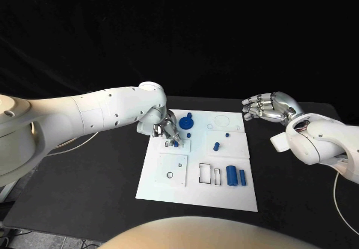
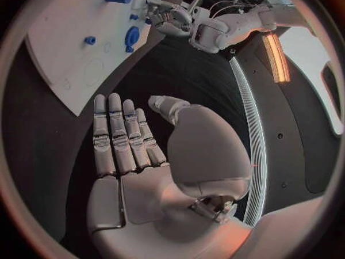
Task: Assemble the parts on the task board
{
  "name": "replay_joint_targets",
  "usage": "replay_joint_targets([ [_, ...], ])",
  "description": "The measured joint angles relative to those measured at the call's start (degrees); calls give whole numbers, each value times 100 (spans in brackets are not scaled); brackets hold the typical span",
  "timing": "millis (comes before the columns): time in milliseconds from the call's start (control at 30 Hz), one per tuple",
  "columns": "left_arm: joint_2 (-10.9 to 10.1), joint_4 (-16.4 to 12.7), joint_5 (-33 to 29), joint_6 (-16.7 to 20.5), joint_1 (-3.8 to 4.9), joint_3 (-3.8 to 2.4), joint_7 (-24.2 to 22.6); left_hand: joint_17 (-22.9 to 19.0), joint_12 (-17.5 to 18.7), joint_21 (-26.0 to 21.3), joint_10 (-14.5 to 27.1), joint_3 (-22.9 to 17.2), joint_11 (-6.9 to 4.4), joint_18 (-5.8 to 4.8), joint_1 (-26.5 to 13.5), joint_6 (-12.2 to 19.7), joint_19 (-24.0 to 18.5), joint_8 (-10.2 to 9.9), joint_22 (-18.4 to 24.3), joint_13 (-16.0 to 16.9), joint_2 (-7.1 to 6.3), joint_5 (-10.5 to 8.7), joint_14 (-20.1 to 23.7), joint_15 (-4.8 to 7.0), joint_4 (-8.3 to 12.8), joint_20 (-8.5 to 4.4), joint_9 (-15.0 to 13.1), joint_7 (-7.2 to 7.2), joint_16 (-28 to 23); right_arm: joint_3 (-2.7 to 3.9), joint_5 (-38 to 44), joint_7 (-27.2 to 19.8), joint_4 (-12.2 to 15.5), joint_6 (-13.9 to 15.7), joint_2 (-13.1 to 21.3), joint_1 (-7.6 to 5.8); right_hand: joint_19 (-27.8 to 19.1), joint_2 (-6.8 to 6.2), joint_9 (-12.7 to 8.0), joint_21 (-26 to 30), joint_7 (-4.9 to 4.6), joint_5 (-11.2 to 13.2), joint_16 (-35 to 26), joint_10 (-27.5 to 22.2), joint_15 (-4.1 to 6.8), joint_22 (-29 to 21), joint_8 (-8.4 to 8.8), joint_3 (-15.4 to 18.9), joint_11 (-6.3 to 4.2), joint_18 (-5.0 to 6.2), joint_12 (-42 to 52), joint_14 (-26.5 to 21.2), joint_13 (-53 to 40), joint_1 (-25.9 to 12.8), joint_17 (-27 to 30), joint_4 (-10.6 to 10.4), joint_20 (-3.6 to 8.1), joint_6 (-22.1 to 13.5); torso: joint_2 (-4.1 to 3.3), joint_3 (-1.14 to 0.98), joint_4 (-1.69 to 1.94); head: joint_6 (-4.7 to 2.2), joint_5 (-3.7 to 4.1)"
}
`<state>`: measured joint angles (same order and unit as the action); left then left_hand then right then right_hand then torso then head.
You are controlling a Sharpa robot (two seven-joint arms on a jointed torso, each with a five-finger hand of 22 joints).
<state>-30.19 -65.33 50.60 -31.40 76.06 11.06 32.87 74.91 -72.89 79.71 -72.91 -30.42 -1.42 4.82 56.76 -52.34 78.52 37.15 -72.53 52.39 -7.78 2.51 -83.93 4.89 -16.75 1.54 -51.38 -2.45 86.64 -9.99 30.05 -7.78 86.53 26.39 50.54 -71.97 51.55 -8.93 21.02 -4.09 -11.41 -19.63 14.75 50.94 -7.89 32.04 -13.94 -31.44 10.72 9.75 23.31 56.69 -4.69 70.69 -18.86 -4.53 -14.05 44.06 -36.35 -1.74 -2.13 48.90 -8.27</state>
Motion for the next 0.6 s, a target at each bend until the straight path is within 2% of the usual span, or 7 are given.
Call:
replay_joint_targets([
  [133,-51,-51,8,2,-4,-16,-1,0,0,0,0,0,0,0,0,0,0,23,8,-7,0,0,0,0,0,0,0,0,0,0,0,0,-2,-1,1,5,0,2,0,0,0,0,0,0,0,0,0,7,0,0,0,0,0,2,0,-7,0,0,0,0,3,-5,0],
  [267,-112,-128,13,2,-3,-89,-1,0,0,0,0,0,0,0,0,1,0,23,45,-32,0,0,0,0,0,0,0,0,0,0,0,1,-8,-2,0,13,0,2,0,0,0,0,0,0,0,0,0,7,0,0,0,0,0,2,0,-7,0,0,1,1,5,-23,0],
  [333,-139,-168,11,3,0,-168,-1,0,0,-14,0,0,0,0,0,0,0,23,69,-59,0,0,0,0,0,0,1,0,0,0,1,1,-15,-3,-2,19,0,2,0,0,0,0,0,0,0,0,0,7,0,0,0,0,0,2,0,-7,0,0,2,2,4,-41,-1],
  [367,-161,-204,6,4,5,-234,-1,0,0,-41,0,0,0,0,0,1,-12,23,86,-79,0,0,0,0,0,12,1,0,0,0,1,1,-22,-3,-4,22,0,2,0,0,0,0,0,0,0,0,0,7,0,0,0,0,0,2,0,-7,0,0,3,2,4,-49,-1],
  [467,-214,-297,-4,11,19,-373,-2,0,13,-44,4,4,4,0,-23,5,-21,9,111,-111,23,0,0,0,4,21,4,-4,0,0,1,1,-44,-5,-7,29,0,2,0,0,0,0,0,0,0,0,0,7,0,0,0,0,0,2,0,-7,0,0,5,2,3,-77,-1],
  [600,-347,-470,-19,29,92,-554,-11,0,67,-98,59,16,54,0,-22,79,-59,-125,179,-185,23,0,-13,-12,15,31,67,-72,-34,-2,0,0,-90,-5,-14,46,0,2,0,0,0,0,0,0,0,0,0,7,0,0,0,0,-1,2,-1,-7,0,0,12,2,3,-126,-5],
])
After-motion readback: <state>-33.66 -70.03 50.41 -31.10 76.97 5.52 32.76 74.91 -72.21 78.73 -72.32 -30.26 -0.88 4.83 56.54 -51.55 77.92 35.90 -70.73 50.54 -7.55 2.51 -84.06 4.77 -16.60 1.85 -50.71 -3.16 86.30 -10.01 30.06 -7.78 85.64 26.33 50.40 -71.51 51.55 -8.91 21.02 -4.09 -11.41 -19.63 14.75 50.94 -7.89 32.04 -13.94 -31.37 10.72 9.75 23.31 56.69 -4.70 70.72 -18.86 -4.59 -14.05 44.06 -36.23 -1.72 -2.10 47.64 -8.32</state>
